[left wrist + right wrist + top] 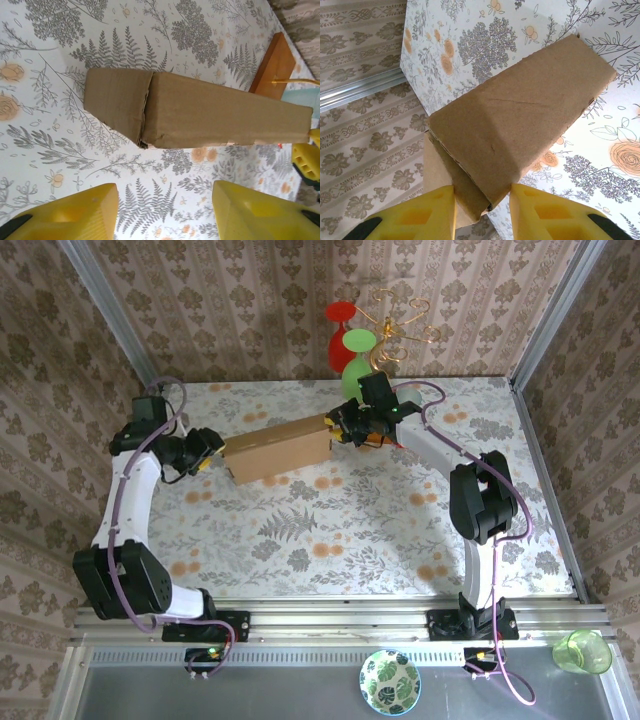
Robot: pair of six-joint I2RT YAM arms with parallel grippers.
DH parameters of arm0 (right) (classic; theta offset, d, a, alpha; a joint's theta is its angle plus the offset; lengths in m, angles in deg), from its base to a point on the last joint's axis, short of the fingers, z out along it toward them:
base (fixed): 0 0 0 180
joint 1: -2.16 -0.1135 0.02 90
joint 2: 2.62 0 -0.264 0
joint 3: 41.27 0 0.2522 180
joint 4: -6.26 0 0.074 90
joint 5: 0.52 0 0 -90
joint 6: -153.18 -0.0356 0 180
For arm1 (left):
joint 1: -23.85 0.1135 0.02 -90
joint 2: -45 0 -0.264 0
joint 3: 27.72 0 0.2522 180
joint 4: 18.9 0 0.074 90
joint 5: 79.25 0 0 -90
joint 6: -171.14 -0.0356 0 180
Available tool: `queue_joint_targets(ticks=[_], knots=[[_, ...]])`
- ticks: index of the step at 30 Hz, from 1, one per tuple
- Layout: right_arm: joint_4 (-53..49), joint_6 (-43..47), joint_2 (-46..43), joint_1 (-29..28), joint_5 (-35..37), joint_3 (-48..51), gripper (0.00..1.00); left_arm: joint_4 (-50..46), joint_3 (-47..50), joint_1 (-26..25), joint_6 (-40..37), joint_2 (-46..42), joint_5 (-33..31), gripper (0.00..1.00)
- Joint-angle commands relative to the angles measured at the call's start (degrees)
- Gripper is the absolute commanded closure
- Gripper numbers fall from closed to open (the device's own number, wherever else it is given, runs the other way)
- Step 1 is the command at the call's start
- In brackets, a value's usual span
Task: Fold the paper box
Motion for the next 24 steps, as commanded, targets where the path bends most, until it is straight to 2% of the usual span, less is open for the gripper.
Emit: queue_joint_targets(ticks=[1, 8, 17, 24], knots=[[-2.1, -0.5, 2.4, -0.1, 0.8, 0.1, 0.7, 2.9, 1.0, 0.4, 3.7, 2.0, 5.4, 0.48], [-2.3, -0.3, 2.5, 0.0, 0.7, 0.1, 0.72, 6.3, 2.0, 0.4, 3.4, 6.0, 5.8, 0.52], [-2.9, 0.4, 3.1, 0.3, 0.4, -0.1, 0.75, 8.1, 1.1, 1.8, 1.4, 9.2, 3.2, 0.6], [-2.9, 0.7, 3.4, 0.5, 0.4, 0.0, 0.79, 10.4, 3.8, 1.9, 1.8, 10.6, 5.0, 0.82]])
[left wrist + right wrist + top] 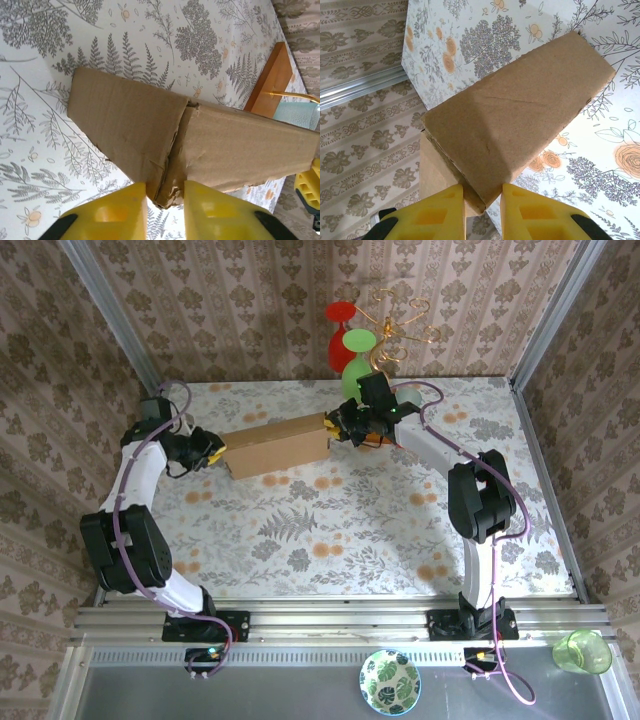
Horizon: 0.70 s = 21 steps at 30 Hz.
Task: Fold the paper box
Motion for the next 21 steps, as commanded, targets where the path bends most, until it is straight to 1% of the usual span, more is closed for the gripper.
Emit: queue_joint_targets(ticks=[1, 4, 6, 9, 13, 17, 21], knots=[[-4.0, 0.7, 2.7, 0.4, 0.8, 0.2, 0.8, 1.1, 2.4, 0.3, -0.2, 1.3, 0.3, 0.85], [-4.5, 1.3, 2.5, 0.5, 0.9, 0.2, 0.81, 1.0, 3.0, 0.4, -0.4, 1.2, 0.6, 0.88], [-4.9, 1.9, 2.3, 0.6, 0.9, 0.4, 0.8, 1.0, 3.4, 0.4, -0.5, 0.8, 0.8, 0.88], [-5.2, 3.7, 1.0, 0.6, 0.6, 1.0, 0.73, 0.7, 3.7, 0.4, -0.2, -0.6, 1.0, 0.87], [-7.5, 10.7, -3.1, 0.7, 1.7, 2.5, 0.63, 1.1, 6.1, 0.0, 1.0, -4.0, 1.7, 0.86], [-7.0, 16.8, -9.5, 1.1, 3.2, 10.3, 0.61, 1.1, 11.8, -2.8, 2.6, -9.5, 1.5, 0.82], [-5.4, 20.4, -15.8, 1.2, 4.7, 19.5, 0.61, 3.7, 20.2, -4.5, 6.8, -15.7, 2.4, 0.79]])
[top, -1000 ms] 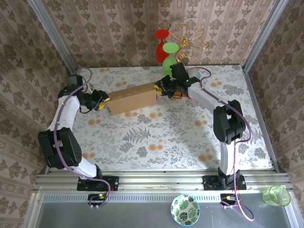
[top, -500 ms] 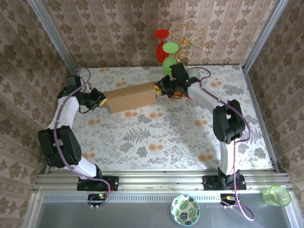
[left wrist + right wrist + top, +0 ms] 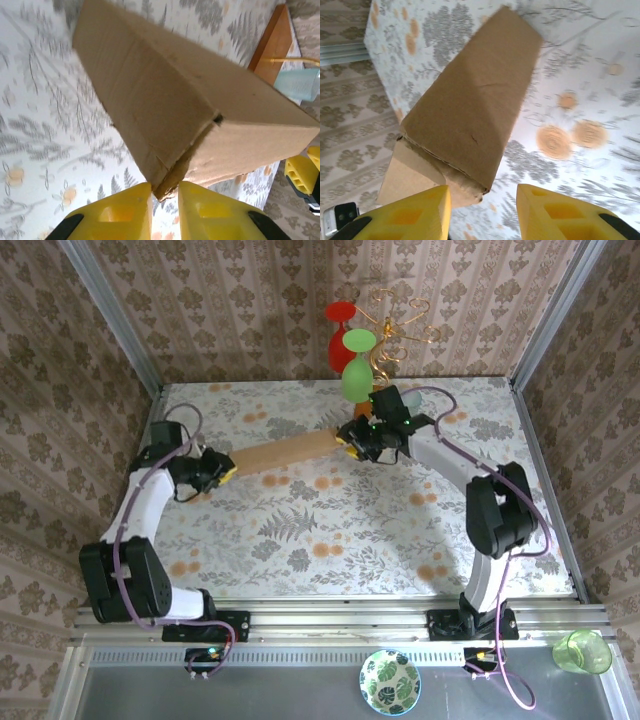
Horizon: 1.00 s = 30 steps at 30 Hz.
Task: Fold the paper box
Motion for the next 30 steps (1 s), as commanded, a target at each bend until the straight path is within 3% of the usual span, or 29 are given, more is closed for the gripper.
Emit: queue_joint_targets(ticks=[1, 7, 10, 11, 12, 16, 19, 22, 23, 25, 27, 30], knots=[[-1.1, 5.8, -6.3, 0.3, 3.3, 7.0, 0.6, -0.3, 5.1, -1.1, 4.3, -4.2, 0.8, 0.78], [-4.6, 13.1, -16.1, 0.3, 11.1, 12.3, 0.52, -5.0, 2.5, -2.3, 5.5, -9.9, -1.9, 0.67], [-8.8, 17.9, -21.5, 0.5, 21.5, 11.6, 0.39, -7.5, -2.7, -1.9, 3.8, -11.7, -7.7, 0.56], [-9.7, 19.4, -23.6, 0.5, 25.6, 11.5, 0.05, -7.7, -4.2, -1.8, 3.1, -12.6, -10.3, 0.37], [-10.2, 21.3, -26.8, 0.6, 31.0, 11.9, 0.0, -7.0, -5.0, -1.5, 2.6, -13.7, -12.7, 0.02], [-9.1, 24.6, -36.4, 0.5, 52.8, 17.9, 0.0, -3.9, -3.0, -1.9, 1.0, -20.6, -25.6, 0.0], [-2.8, 28.6, -42.6, 1.1, 69.8, 28.2, 0.0, -5.5, 1.3, -3.1, 1.3, -26.4, -42.5, 0.0], [15.4, 44.6, -45.7, 3.8, 71.9, 41.8, 0.0, -10.4, 4.0, -7.7, 3.4, -28.4, -66.3, 0.0], [20.5, 47.5, -45.7, 4.2, 72.0, 45.3, 0.0, -7.7, 5.9, -8.3, 0.9, -28.6, -69.4, 0.0], [26.8, 54.0, -43.1, 5.6, 69.4, 50.2, 0.0, 8.0, 14.1, -8.9, -18.5, -29.7, -69.4, 0.0], [28.0, 57.1, -39.1, 6.7, 66.4, 50.9, 0.0, 20.4, 21.0, -9.2, -31.1, -29.7, -70.7, 0.0], [40.9, 61.4, -33.4, 8.7, 59.1, 54.6, 0.0, 32.6, 27.6, -6.4, -38.4, -26.3, -63.3, 0.0]])
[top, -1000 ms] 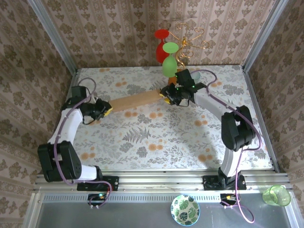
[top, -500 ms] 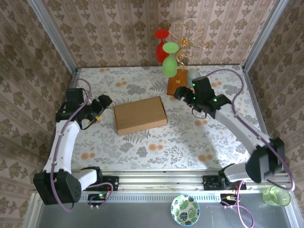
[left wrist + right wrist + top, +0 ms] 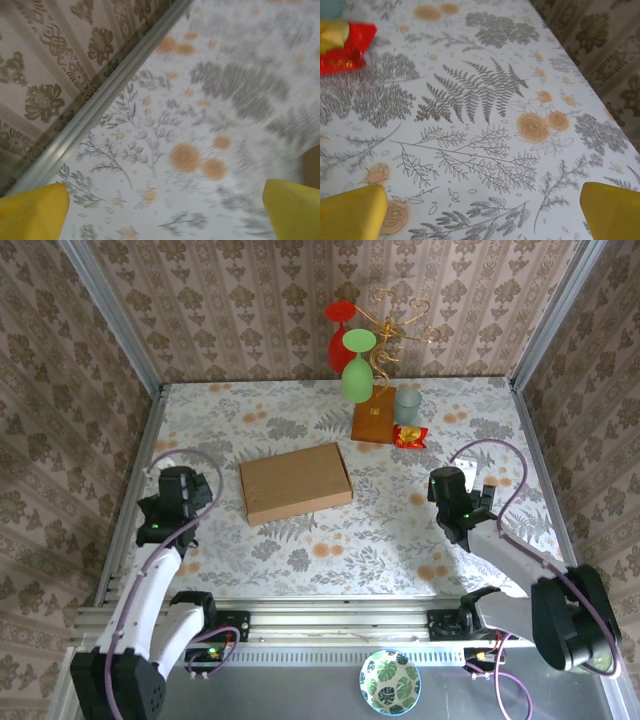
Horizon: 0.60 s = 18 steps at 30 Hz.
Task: Fold the paper box
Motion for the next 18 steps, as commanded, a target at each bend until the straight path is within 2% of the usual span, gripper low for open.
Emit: queue_joint_targets(ticks=[1, 2, 5, 6, 8, 12, 14, 17, 18], knots=[[21.3, 9.6, 5.3, 2.3, -6.1, 2.0, 0.0, 18.7, 5.0, 3.1, -14.9, 3.7, 2.7, 0.0], [20.2, 10.5, 7.1, 2.9, -8.0, 0.5, 0.0, 19.7, 5.5, 3.8, -13.7, 5.7, 4.8, 0.0], [30.5, 13.7, 13.1, 4.9, -15.2, -0.7, 0.0, 23.8, 5.6, 4.5, -10.9, 13.9, 9.3, 0.0], [33.5, 13.2, 14.6, 6.0, -17.5, -0.9, 0.0, 26.8, 5.9, 4.7, -9.7, 16.3, 10.6, 0.0], [32.4, 11.9, 17.2, 7.8, -18.8, -2.9, 0.0, 35.5, 7.7, 4.8, -7.9, 20.2, 12.3, 0.0], [40.7, 10.4, 17.1, 9.8, -21.8, 2.0, 0.0, 51.9, 9.1, 5.5, -7.1, 27.1, 14.6, 0.0], [45.0, 10.1, 16.7, 10.0, -22.5, 4.7, 0.0, 49.9, 6.2, 5.9, -9.4, 29.5, 17.5, 0.0], [53.5, 9.1, 20.3, 11.1, -22.6, 7.3, 0.0, 62.9, 9.8, 5.2, -15.5, 32.2, 19.1, 0.0], [51.7, 8.9, 20.4, 11.1, -22.0, 6.9, 0.0, 70.0, 12.2, 5.4, -15.3, 34.6, 18.6, 0.0]])
